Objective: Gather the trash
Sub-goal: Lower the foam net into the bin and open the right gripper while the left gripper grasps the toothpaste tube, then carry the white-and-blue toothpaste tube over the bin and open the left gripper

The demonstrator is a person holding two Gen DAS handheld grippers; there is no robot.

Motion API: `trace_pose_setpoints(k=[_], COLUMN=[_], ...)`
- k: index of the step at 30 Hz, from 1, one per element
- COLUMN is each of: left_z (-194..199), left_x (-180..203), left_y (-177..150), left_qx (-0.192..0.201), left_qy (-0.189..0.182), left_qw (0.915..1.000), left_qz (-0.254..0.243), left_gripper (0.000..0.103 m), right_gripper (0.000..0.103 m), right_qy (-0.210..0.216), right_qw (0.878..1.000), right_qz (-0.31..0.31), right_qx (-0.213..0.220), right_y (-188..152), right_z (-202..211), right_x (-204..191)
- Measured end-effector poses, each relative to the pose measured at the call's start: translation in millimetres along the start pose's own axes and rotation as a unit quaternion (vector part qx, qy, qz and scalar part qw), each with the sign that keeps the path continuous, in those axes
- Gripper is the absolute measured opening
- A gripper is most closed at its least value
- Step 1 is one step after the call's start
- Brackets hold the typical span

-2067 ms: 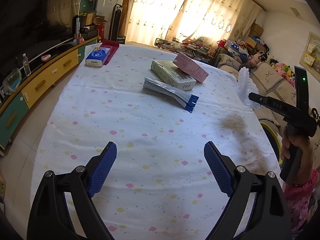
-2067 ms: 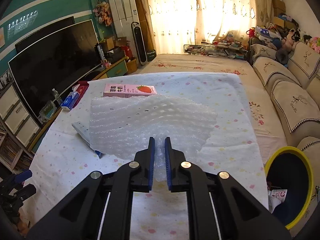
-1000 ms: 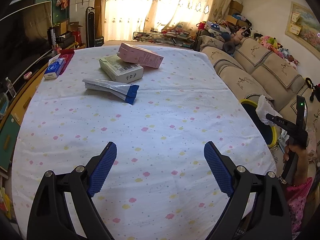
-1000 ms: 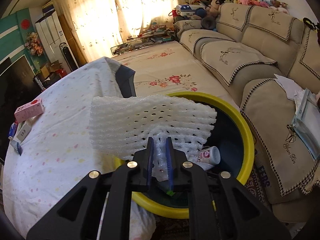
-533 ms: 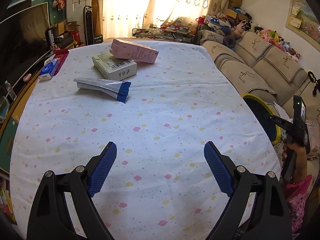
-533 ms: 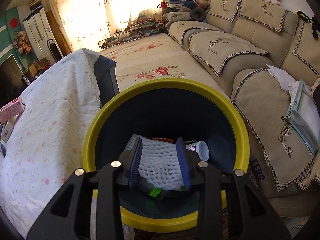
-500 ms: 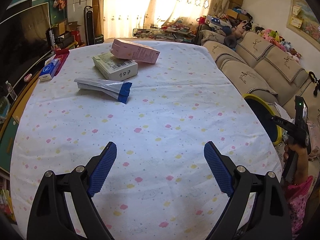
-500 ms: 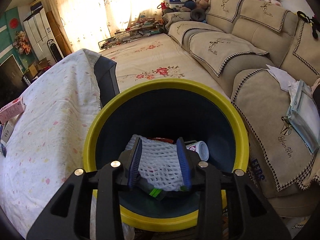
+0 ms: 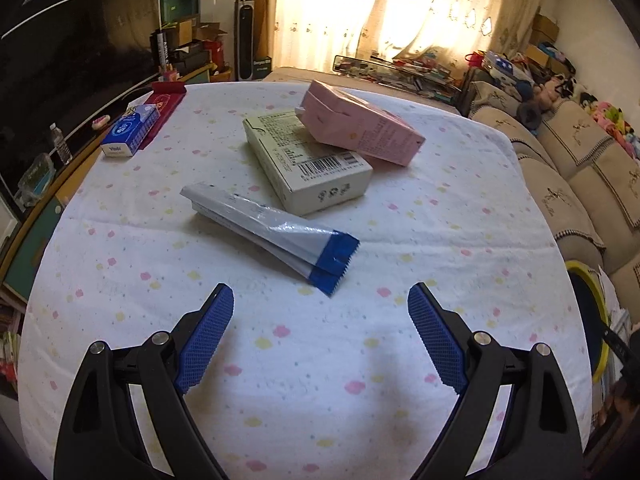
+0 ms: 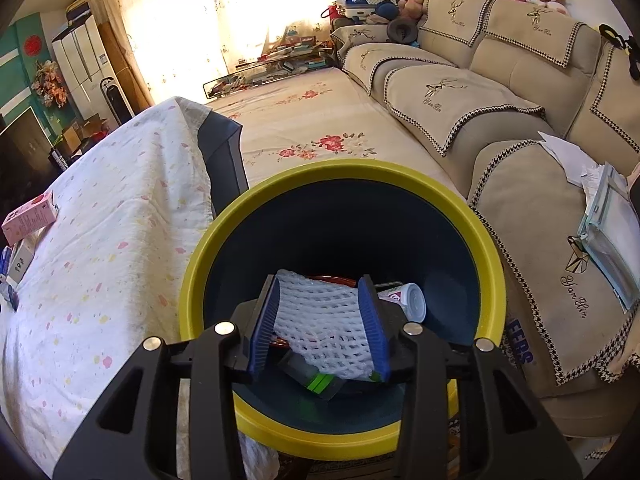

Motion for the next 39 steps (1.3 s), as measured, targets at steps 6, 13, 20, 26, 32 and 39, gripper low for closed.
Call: trace_pose_setpoints(k=[6, 13, 20, 26, 32, 39], left_z=[-29, -50, -53, -49, -51, -48], left_x=[-11, -20, -50, -77, -86, -91], left_y=[19, 39, 45, 43, 42, 42], left_qx=[-0.018, -0.023, -0.027, -0.038, -0.047, -0.042], left_qy=[0.022, 0.051, 0.062, 0.061, 0.068, 0.066], left_qw=[0.9984, 0.9956, 0.9938, 0.9941, 0.9947, 0.9959], left_qz=[0.049, 0.075, 0.088, 0.081, 0.062, 0.046], left_gripper=[0.088, 0.088, 0.084, 0.080, 0.072, 0.031], right_gripper=[0.039, 0.039, 0.039, 0.039, 0.039, 0.039], right_qy=[0.006, 0.012, 0.015, 0.019, 0.024, 0.026], right_qw=[1.000, 1.000, 1.000, 1.000, 0.999, 0.999], right_qz=[0.002, 0.005, 0.004, 0.007, 0.015, 0.019], right_qx=[-0.006, -0.012, -0.018, -0.021, -0.020, -0.019], right_y=[2, 1, -2, -3, -2, -2], right_z=[-9, -17, -22, -24, -21, -16], right_x=[-6, -10, -10, -15, -24, -29])
Point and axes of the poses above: each gripper's, at about its wrist camera, not at the fingertips, and z roughly against the way its jaws point, x to its right, y to its top, the point moved 7 cm from there along -z, roughly the way its jaws point, and after that the axes turned 5 degrees about z, right-handed, at the moved point
